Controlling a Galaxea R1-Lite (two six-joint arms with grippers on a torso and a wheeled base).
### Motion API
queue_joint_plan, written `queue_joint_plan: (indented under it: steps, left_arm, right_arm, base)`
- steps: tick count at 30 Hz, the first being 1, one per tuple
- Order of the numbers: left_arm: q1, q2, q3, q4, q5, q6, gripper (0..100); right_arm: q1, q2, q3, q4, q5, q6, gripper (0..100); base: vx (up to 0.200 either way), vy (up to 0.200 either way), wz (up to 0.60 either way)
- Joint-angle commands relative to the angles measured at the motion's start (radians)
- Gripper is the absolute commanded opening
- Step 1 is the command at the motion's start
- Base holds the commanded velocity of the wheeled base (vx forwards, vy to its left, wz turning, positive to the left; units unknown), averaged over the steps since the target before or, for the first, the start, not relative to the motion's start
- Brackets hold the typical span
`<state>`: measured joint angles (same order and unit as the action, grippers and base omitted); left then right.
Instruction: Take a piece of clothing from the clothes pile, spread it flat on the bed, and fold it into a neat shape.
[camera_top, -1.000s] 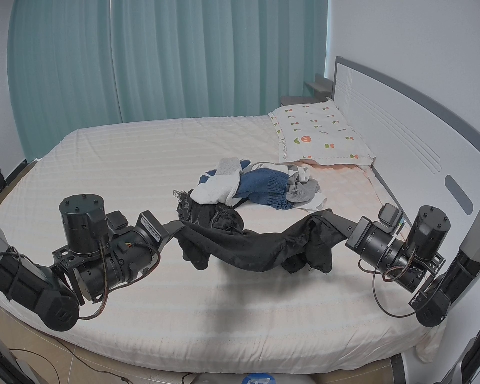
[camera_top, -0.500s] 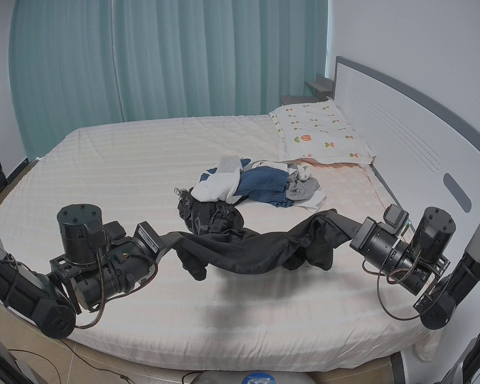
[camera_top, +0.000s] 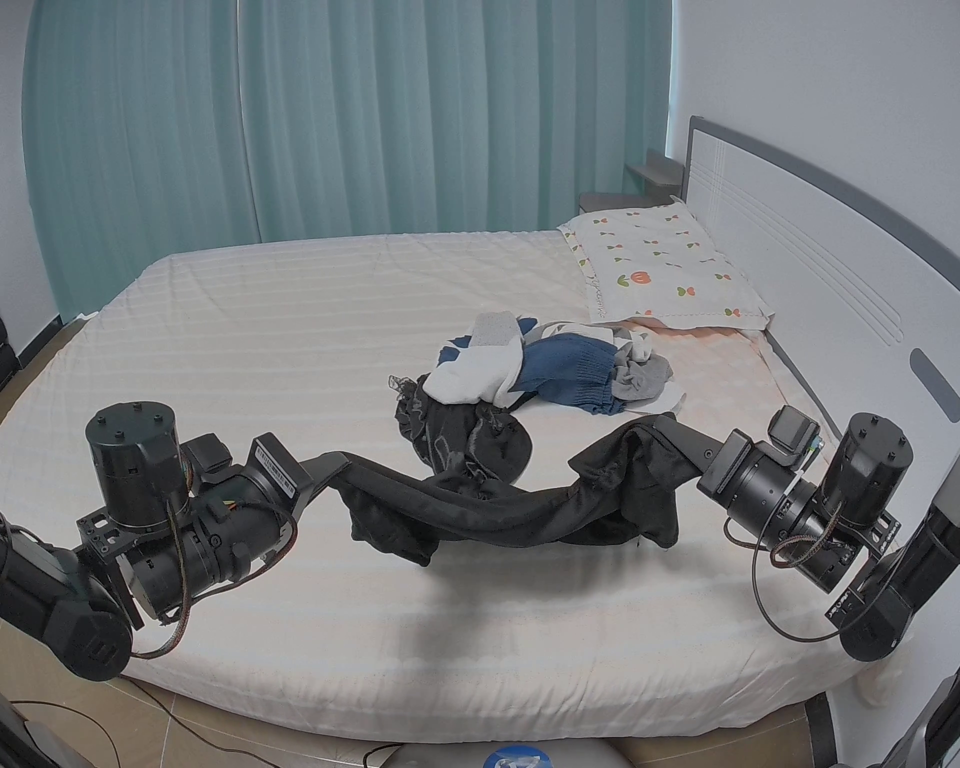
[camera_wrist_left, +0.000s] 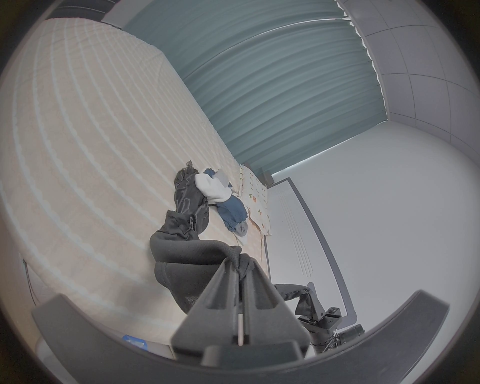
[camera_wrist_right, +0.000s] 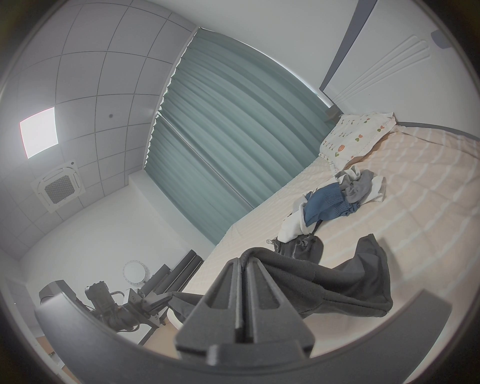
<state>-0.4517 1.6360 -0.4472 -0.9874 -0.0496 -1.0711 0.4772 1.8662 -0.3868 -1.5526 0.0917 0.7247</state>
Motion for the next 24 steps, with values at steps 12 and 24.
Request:
queue_joint_plan:
  steps: [12,24]
  left_arm:
    - [0.004,-0.097,0.025,0.009,0.005,0.002,0]
    - [0.010,-0.143,0.028,0.013,0.031,0.016,0]
  right_arm:
    - [0.064,-0.058,-0.015,0.008,-0.066,-0.010,0]
    - [0.066,-0.070,-0.017,0.012,-0.067,-0.010,0]
  base:
    - [0.000,0.200,0.00]
    - [0.000,0.200,0.00]
